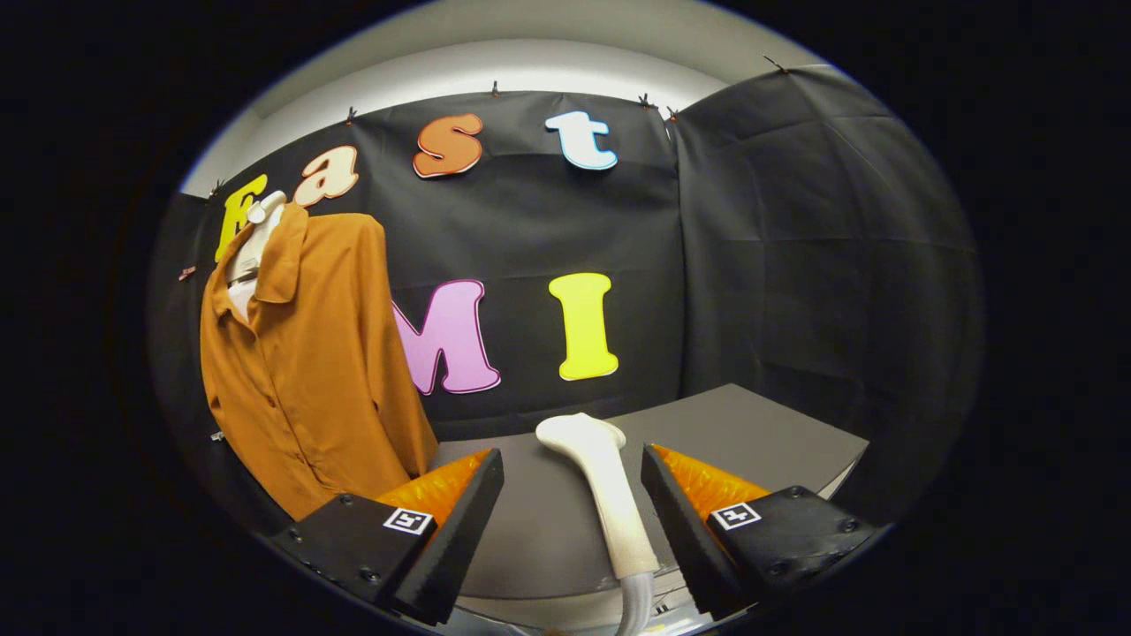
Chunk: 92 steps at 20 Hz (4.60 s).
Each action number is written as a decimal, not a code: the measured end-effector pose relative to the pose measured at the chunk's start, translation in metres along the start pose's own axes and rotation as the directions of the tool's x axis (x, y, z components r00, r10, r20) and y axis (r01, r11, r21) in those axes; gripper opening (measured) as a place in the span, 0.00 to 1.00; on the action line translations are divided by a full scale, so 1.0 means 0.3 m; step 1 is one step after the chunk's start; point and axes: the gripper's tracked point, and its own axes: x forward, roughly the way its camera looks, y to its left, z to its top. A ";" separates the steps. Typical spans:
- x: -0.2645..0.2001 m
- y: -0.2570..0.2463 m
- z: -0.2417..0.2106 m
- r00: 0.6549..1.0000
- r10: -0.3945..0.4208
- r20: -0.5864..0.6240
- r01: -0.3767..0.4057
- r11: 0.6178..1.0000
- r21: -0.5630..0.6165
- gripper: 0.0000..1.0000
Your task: Iron the clothes twice with a garment steamer, once on the left side and once on the right side.
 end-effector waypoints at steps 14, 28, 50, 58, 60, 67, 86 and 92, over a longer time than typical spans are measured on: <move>0.287 -0.096 -0.302 0.931 -0.005 -0.364 0.003 1.000 -0.004 0.89; 0.275 -0.131 -0.281 0.926 0.019 -0.378 -0.009 1.000 0.029 0.43; -0.143 0.508 0.083 0.974 0.222 0.039 -0.222 0.975 -0.005 0.42; -0.170 0.830 0.008 0.984 0.177 0.020 -0.177 0.984 -0.010 0.42; -0.161 0.864 -0.004 0.989 0.146 0.021 -0.146 0.989 -0.018 0.42; -0.102 0.948 -0.073 0.995 0.091 -0.030 -0.092 0.995 -0.039 0.42; 0.038 0.891 -0.549 0.919 -0.031 -0.394 0.013 0.999 -0.048 0.42; 0.023 0.837 -0.688 0.869 -0.063 -0.490 0.051 0.998 -0.039 0.43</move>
